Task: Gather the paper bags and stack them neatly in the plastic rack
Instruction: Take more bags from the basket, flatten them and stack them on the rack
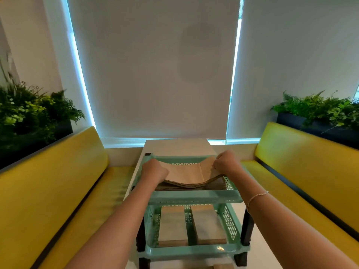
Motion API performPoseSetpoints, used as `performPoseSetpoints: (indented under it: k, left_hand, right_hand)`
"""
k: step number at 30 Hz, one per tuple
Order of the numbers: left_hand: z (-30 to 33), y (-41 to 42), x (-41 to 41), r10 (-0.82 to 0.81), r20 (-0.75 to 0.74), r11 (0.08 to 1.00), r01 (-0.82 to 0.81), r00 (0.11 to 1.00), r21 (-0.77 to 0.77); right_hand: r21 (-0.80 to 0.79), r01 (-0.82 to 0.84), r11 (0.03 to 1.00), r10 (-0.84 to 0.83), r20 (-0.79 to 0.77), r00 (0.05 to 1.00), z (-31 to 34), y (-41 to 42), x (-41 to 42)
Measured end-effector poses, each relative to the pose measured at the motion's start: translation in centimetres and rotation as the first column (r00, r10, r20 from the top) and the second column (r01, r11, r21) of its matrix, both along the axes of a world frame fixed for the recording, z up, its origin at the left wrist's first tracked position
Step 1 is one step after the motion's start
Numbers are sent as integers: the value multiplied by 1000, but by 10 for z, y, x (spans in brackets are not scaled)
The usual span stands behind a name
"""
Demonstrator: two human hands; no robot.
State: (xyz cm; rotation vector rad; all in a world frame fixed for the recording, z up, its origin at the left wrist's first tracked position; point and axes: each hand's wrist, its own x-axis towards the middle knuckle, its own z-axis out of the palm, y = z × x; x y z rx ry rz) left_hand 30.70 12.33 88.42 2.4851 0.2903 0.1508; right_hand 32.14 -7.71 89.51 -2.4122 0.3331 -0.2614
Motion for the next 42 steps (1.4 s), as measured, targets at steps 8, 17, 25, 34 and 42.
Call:
performPoseSetpoints:
  k: [8, 17, 25, 34, 42]
  left_hand:
    - [-6, -9, 3, -64, -156, 974, 96, 986, 205]
    - [-4, -13, 2, -152, -220, 901, 226, 964, 370]
    - [14, -12, -19, -136, -188, 989, 145, 973, 34]
    - [-7, -26, -125, -310, 230, 888, 367, 923, -276]
    - [-155, -21, -192, -368, -431, 924, 378, 824, -67]
  right_hand:
    - [-110, 20, 994, -24, -39, 999, -11, 2, -5]
    - [-133, 69, 989, -77, -57, 995, -15, 6, -11]
    - [-75, 62, 995, -54, 104, 993, -6, 4, -39]
    - [17, -54, 998, 53, 58, 997, -67, -1, -175]
    - [7, 99, 995, -86, -436, 896, -188, -8, -223]
